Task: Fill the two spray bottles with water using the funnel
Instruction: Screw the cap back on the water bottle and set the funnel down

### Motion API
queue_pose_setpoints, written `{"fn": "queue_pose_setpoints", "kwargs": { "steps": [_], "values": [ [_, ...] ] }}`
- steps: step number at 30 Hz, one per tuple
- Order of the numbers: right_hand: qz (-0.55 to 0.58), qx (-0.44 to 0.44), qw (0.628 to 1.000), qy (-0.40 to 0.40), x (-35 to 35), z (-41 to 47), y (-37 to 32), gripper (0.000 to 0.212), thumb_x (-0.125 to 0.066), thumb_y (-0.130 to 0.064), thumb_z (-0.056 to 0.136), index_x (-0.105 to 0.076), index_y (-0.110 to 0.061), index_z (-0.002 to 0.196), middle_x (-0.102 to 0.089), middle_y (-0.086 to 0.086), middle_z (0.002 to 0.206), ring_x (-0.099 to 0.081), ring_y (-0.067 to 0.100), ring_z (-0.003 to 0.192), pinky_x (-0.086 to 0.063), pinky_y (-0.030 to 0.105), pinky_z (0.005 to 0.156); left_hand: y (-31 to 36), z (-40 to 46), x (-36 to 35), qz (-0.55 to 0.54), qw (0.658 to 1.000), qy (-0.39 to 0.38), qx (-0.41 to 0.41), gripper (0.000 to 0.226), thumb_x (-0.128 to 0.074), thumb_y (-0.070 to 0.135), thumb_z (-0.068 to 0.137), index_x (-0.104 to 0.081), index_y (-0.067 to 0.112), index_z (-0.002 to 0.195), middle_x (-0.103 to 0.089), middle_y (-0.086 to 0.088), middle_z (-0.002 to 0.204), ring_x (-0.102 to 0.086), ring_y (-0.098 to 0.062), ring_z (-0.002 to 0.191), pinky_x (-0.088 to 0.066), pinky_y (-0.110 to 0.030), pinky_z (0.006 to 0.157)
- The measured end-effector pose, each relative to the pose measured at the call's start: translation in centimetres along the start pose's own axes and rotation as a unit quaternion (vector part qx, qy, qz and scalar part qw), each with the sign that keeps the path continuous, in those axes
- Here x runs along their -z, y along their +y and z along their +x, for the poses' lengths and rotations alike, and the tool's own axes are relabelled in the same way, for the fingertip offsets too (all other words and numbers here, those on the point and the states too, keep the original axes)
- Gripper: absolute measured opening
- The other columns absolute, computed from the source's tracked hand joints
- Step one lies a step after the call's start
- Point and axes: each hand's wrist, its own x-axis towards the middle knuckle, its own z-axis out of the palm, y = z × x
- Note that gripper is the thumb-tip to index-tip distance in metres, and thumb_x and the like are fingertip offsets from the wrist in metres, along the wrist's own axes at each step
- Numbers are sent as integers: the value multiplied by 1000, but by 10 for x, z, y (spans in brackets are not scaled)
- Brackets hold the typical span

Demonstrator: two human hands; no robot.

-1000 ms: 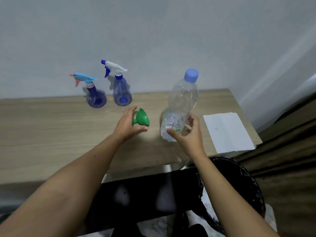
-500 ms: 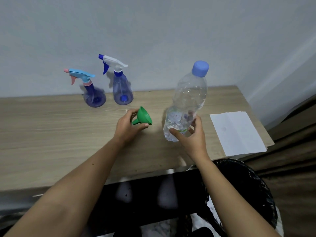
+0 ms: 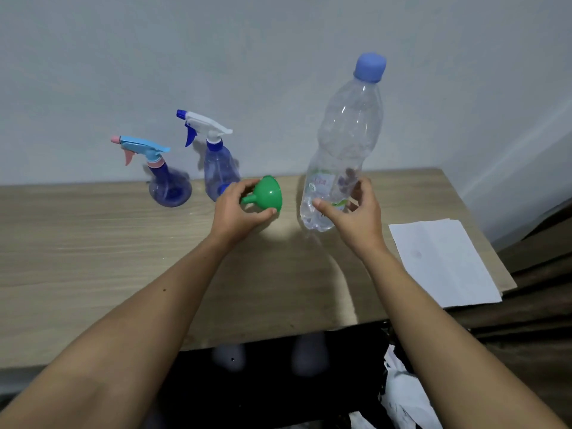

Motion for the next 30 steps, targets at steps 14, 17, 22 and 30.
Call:
{"fn": "queue_pose_setpoints", "kwargs": {
  "steps": [14,17,22,30],
  "values": [
    [20,27,999,-12,-48,86,20,86,-96,-35,69,-51,-28,142,-66,-4,131,-66,10,121,-58,39,103,-15,58,-34,127,991,-1,-40,80,-91,19,76,-60,8,148,-53,-10,130,-53,-16,110,-43,-24,101],
    [30,22,999,-10,-53,91,26,85,-96,-31,69,-52,-25,142,-67,-5,129,-67,5,116,-59,36,101,-18,57,-42,138,989,5,-45,79,-90,16,76,-59,2,148,-57,-15,133,-60,-27,118,-49,-33,104],
    [36,25,999,-10,-53,100,31,85,-95,-26,73,-51,-24,145,-65,-6,134,-64,-1,119,-57,24,100,-24,59,-54,136,990,17,-27,77,-90,18,78,-56,4,146,-61,-14,138,-61,-30,124,-44,-29,101],
    [15,33,999,-24,-56,105,41,86,-93,-45,70,-51,-25,142,-62,-7,135,-61,3,125,-54,36,109,-39,58,-70,140,988,54,-39,70,-87,16,82,-58,-2,143,-65,-19,138,-64,-36,127,-50,-41,106]
  ]
}}
